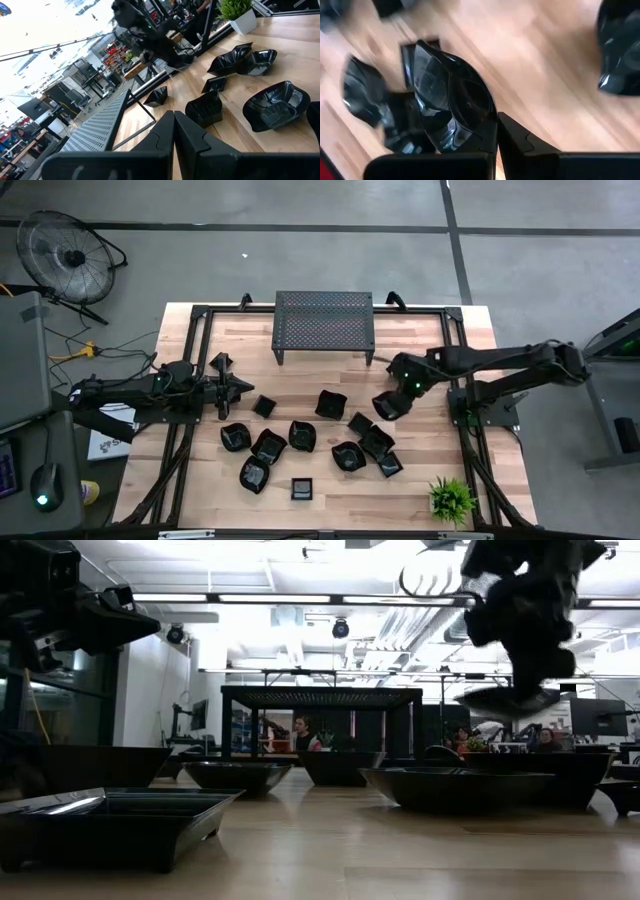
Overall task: Pick & Place Mini shaped plates
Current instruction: Put the leaf-shaped plate on the shelf
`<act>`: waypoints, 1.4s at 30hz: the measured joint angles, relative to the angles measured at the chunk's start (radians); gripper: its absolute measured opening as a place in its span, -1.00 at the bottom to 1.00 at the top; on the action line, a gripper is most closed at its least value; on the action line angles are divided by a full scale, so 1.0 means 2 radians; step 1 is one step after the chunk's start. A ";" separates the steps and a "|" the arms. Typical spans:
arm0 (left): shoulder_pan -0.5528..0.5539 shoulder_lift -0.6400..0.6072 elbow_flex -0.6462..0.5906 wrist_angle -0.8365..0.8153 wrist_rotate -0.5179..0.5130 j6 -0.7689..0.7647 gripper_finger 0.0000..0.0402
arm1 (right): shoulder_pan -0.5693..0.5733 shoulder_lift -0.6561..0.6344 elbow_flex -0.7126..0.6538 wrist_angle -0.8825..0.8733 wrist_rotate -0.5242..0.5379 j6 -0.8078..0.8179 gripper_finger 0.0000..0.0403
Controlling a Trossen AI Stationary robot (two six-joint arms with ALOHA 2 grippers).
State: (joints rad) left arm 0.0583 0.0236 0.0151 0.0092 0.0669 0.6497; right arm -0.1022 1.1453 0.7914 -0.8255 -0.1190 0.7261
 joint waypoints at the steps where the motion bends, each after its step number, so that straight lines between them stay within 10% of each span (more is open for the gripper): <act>1: 0.000 0.000 0.000 0.000 0.000 0.000 -0.99 | -0.004 -0.001 0.010 -0.005 0.004 0.000 -0.98; 26: 0.000 0.000 0.000 0.000 0.000 0.000 -0.99 | -0.180 0.091 0.204 0.025 0.016 -0.014 -0.99; 42: 0.000 0.000 0.000 0.000 0.000 0.000 -0.99 | -0.266 0.150 0.212 0.135 -0.028 -0.001 -0.95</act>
State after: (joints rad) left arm 0.0582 0.0236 0.0151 0.0090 0.0673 0.6497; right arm -0.6349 1.4448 1.2163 -0.5558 -0.1753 0.7235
